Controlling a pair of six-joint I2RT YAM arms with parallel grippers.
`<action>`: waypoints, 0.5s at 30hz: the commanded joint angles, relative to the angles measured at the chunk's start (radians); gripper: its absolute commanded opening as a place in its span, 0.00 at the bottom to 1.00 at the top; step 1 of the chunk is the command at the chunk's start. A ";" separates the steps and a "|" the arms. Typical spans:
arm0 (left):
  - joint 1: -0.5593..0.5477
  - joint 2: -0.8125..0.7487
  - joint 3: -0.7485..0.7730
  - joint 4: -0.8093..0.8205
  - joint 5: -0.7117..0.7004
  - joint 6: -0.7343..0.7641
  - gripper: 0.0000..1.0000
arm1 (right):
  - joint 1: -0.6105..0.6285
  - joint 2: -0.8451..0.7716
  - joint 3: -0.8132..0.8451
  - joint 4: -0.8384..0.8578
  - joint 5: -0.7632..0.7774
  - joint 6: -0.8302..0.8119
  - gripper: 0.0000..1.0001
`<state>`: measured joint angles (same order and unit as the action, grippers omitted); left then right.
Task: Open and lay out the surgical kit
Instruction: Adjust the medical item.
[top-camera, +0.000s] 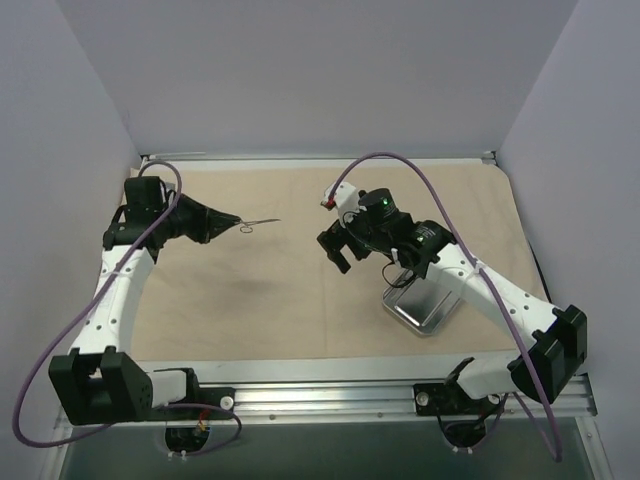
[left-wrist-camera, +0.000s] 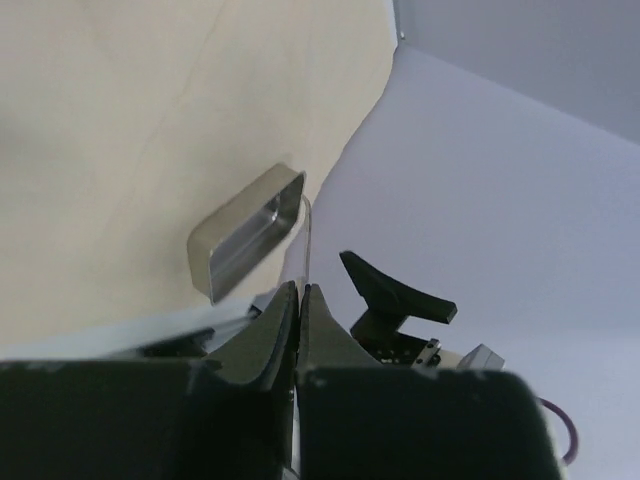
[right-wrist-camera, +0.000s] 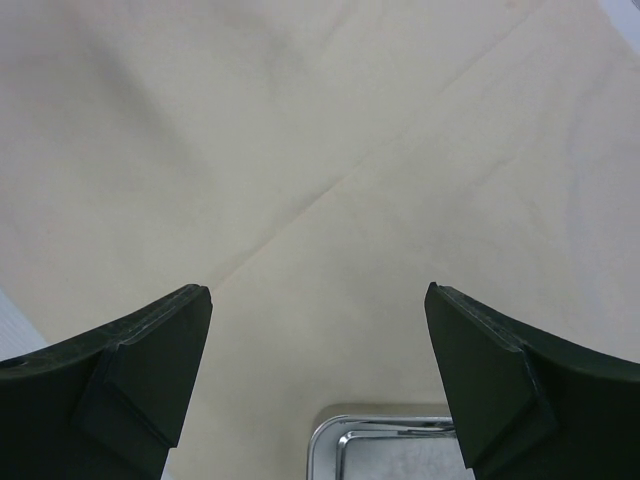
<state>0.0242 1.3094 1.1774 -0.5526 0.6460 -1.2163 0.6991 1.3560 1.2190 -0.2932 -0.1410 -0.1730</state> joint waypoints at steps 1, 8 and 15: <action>-0.013 -0.115 -0.045 -0.378 -0.057 -0.212 0.02 | 0.042 -0.009 0.022 0.058 0.055 -0.100 0.91; -0.067 -0.183 -0.053 -0.667 0.007 -0.204 0.02 | 0.094 -0.026 0.042 0.100 -0.132 -0.210 0.58; -0.109 -0.200 -0.056 -0.702 0.018 -0.284 0.02 | 0.174 -0.014 0.062 0.115 -0.301 -0.241 0.61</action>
<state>-0.0742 1.1355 1.1183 -1.1923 0.6422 -1.4368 0.8436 1.3560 1.2423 -0.2245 -0.3286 -0.3779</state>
